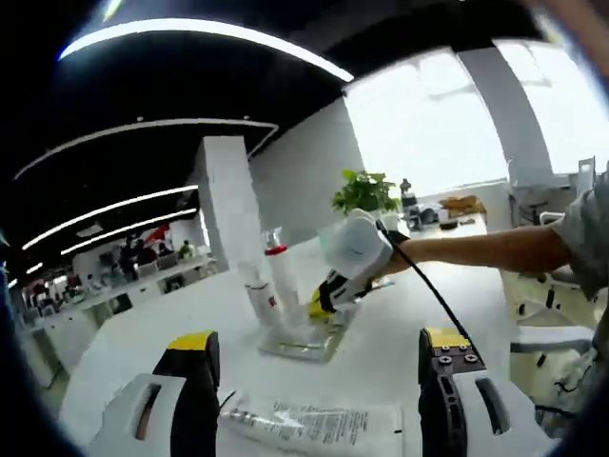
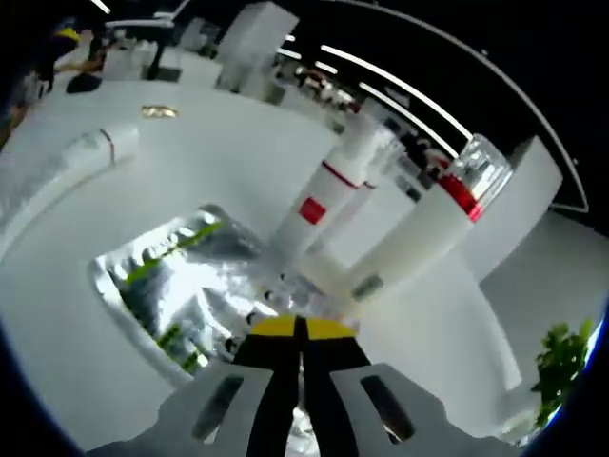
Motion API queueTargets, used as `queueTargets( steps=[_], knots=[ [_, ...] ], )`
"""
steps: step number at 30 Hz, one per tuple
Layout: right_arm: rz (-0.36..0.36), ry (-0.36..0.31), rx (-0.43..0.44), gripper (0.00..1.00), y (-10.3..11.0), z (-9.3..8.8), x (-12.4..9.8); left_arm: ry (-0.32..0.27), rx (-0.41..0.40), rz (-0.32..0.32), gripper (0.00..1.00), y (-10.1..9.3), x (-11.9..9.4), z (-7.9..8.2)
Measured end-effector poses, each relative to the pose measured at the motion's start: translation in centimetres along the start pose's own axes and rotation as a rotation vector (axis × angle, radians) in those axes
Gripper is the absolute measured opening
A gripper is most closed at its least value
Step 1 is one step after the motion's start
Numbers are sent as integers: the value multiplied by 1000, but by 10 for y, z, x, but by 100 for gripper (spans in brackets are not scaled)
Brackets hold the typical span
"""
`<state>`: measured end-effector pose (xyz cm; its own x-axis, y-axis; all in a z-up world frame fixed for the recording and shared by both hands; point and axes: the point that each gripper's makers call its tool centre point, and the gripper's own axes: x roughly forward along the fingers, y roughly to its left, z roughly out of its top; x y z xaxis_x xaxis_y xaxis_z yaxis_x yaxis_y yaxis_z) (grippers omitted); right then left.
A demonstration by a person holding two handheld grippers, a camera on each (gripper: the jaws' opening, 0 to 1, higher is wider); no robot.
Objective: Arrange the skincare products in the storage area until every visible bottle or jar stands upright without overlapping.
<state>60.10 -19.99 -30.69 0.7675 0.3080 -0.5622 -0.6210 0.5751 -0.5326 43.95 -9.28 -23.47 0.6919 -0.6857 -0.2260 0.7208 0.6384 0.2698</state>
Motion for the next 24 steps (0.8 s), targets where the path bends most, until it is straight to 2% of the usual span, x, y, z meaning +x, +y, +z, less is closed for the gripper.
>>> queueTargets(
  steps=[2, 5, 8, 12, 13, 14, 20, 22, 24],
  knots=[
    [57, 15, 37, 0, 8, 0, -4, 55, 38, -22, 88, -2, 15, -9],
    [150, -6, 89, 0, 19, 5, -8, 105, 49, -45, 85, -1, 31, -20],
    [157, -13, 98, 0, 19, 3, -10, 213, 103, -46, 80, 5, 44, -40],
    [162, 7, 84, 0, 21, 4, -10, 292, 181, -36, 74, 11, 55, -55],
    [161, 12, 76, 0, 22, 4, -11, 348, 213, -49, 70, 11, 52, -64],
    [159, 19, 66, 0, 22, 4, -11, 284, 200, -24, 67, 13, 60, -53],
    [161, 25, 47, 0, 23, 3, -11, 297, 413, 57, 59, 22, 67, -49],
    [165, 22, 45, 0, 24, 3, -12, 261, 400, 77, 62, 17, 67, -44],
    [173, 10, 18, 0, 25, 2, -13, 227, 475, 104, 64, 16, 66, -35]
  ],
)
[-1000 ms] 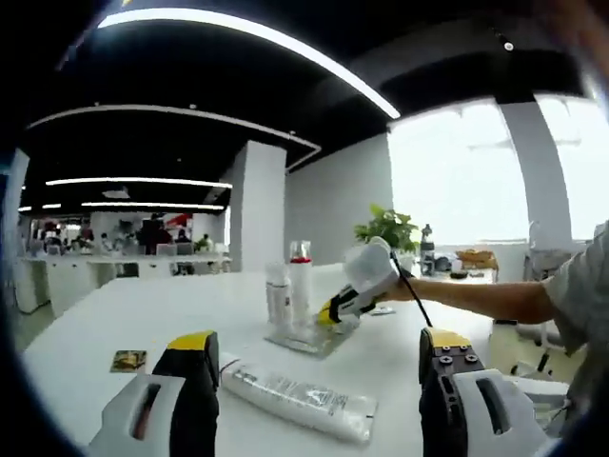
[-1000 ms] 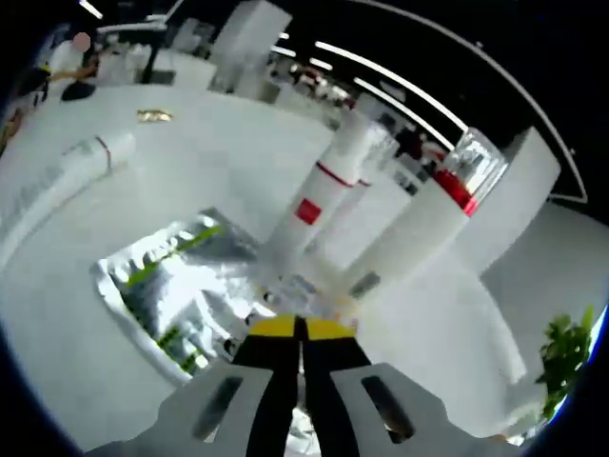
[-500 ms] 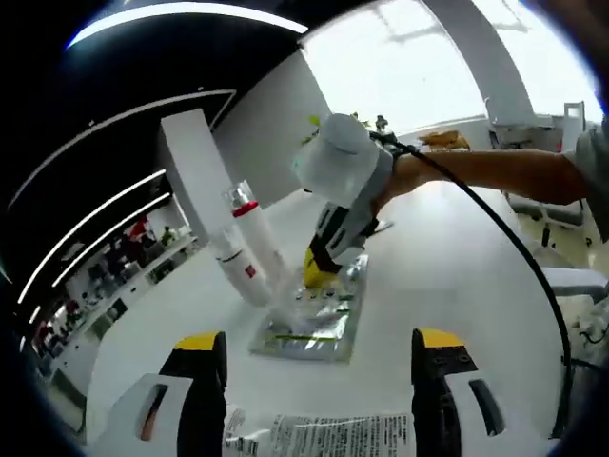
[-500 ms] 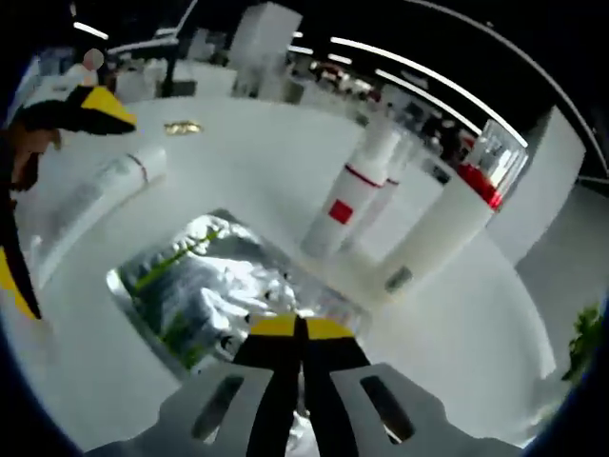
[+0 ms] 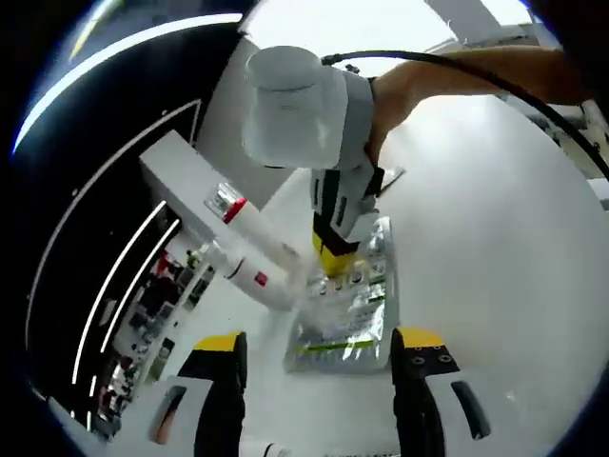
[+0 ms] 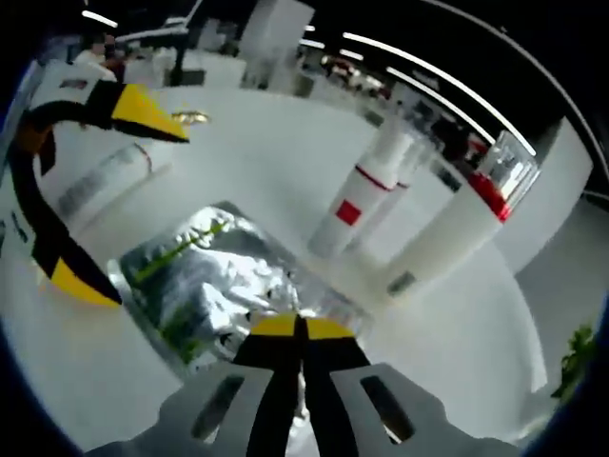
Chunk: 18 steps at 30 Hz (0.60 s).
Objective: Arrange the skincare products in the storage area until every visible bottle or jar stands upright without overlapping.
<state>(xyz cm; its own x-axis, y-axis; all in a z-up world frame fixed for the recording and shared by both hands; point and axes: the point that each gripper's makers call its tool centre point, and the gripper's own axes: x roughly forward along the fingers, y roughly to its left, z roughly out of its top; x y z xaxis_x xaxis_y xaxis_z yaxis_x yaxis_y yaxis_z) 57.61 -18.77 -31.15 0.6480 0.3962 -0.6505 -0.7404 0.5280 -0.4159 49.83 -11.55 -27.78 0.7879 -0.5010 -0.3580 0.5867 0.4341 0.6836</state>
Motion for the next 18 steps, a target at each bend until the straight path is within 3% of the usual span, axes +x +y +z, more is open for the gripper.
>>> queueTargets(
  steps=[3, 8, 13, 17, 18],
  knots=[
    [8, 1, 14, 0, 0, 0, 1, -15, 79, 49, 67, 3, 0, 8],
    [18, -12, 13, 0, 0, 1, 1, 0, 142, 93, 65, 9, 3, 6],
    [38, -23, -12, 0, 2, 2, 1, 11, 270, 146, 62, 15, 6, 11],
    [55, -19, -10, 0, 2, 2, 2, 15, 404, 188, 57, 16, 12, 17],
    [60, -22, -8, 0, 2, 2, 3, 24, 469, 202, 55, 15, 15, 17]
  ],
)
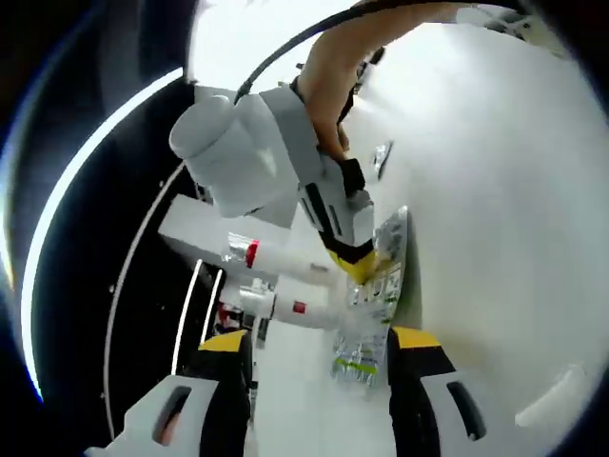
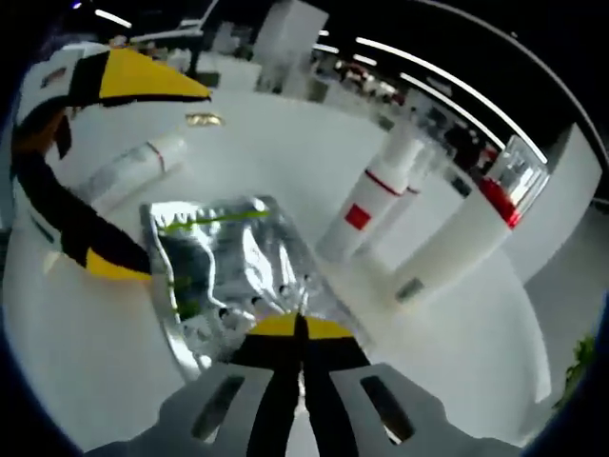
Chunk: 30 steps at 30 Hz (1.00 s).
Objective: Arrange the skincare products in the storage area until every visible bottle or jar stands upright without overlapping.
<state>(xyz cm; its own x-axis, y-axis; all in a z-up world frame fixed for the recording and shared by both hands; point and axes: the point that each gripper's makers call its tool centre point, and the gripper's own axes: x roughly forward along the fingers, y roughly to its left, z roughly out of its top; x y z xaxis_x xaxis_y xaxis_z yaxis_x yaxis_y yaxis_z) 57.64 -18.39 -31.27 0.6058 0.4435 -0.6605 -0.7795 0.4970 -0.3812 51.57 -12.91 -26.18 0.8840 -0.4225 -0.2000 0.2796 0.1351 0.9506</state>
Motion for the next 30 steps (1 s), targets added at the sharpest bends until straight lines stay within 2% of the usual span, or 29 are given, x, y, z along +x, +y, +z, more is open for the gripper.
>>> queueTargets(
  steps=[3, 8, 11, 13, 16, 20, 22, 24, 25, 26, 27, 29, 30],
  knots=[
    [15, -16, 12, 0, 2, 0, 0, 25, 108, 19, 45, -4, 7, -1],
    [32, -48, 31, 0, 3, 0, -1, 31, 111, 4, 22, -6, 16, 1],
    [44, -62, 47, 0, 4, 1, -1, 46, 174, 0, 16, -8, 17, 1],
    [45, -67, 52, 0, 5, 1, -1, 53, 204, -12, 8, -12, 19, -1],
    [52, -95, 79, 0, 6, 1, -2, 66, 232, -9, 5, -11, 21, -5],
    [82, -168, 189, 0, 9, 2, -5, 84, 218, -51, 0, -13, 21, -13],
    [61, -200, 221, 0, 7, 0, -5, 81, 215, -70, 0, -15, 22, -19],
    [38, -213, 319, 0, 4, 2, -5, 78, 240, -63, 0, -15, 22, -18],
    [23, -212, 312, 0, 0, 3, -6, 79, 243, -57, 0, -15, 22, -16],
    [9, -186, 258, 0, -3, 3, -9, 78, 240, -55, 0, -14, 23, -16],
    [-45, -243, 274, 0, -16, 10, -14, 77, 228, -56, 0, -12, 21, -15],
    [-83, -350, 361, 0, -29, 21, -24, 77, 178, -73, 0, -6, 17, -13],
    [-81, -355, 366, 0, -32, 21, -28, 74, 158, -78, 0, -1, 14, -12]
  ],
)
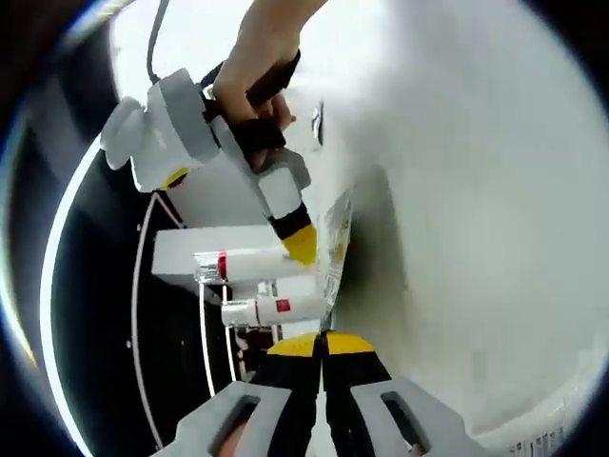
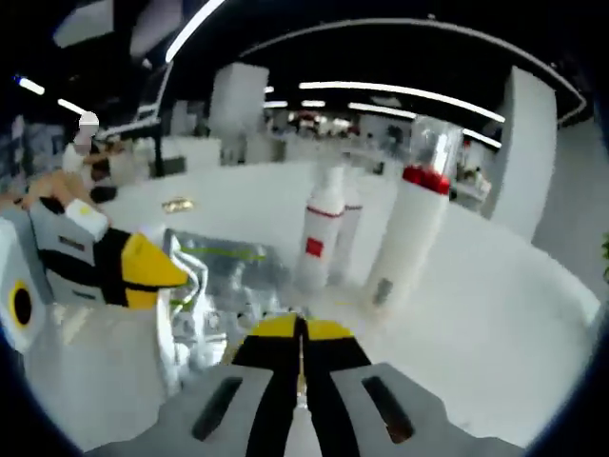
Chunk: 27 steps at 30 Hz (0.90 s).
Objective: Arrange the skincare products in the storage area until every visible bottle or jar stands upright without overlapping.
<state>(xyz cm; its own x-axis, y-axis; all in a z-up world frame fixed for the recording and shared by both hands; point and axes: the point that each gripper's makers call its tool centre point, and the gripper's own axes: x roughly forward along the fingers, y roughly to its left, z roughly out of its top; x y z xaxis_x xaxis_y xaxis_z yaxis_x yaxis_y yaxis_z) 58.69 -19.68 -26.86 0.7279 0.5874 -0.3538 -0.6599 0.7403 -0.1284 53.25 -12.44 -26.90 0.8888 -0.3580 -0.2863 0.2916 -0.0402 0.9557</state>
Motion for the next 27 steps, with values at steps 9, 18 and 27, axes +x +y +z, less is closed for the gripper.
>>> queueTargets(
  steps=[9, 18, 27],
  knots=[
    [-97, -173, 132, 0, -31, 28, -20, 35, -315, -183, 0, 47, -31, -9],
    [-97, -225, 194, 0, -31, 35, -27, 187, -463, -397, 0, 87, -58, -34],
    [-60, -235, 222, 0, -24, 37, -25, 307, -791, -539, 0, 104, -86, -74]
  ],
)
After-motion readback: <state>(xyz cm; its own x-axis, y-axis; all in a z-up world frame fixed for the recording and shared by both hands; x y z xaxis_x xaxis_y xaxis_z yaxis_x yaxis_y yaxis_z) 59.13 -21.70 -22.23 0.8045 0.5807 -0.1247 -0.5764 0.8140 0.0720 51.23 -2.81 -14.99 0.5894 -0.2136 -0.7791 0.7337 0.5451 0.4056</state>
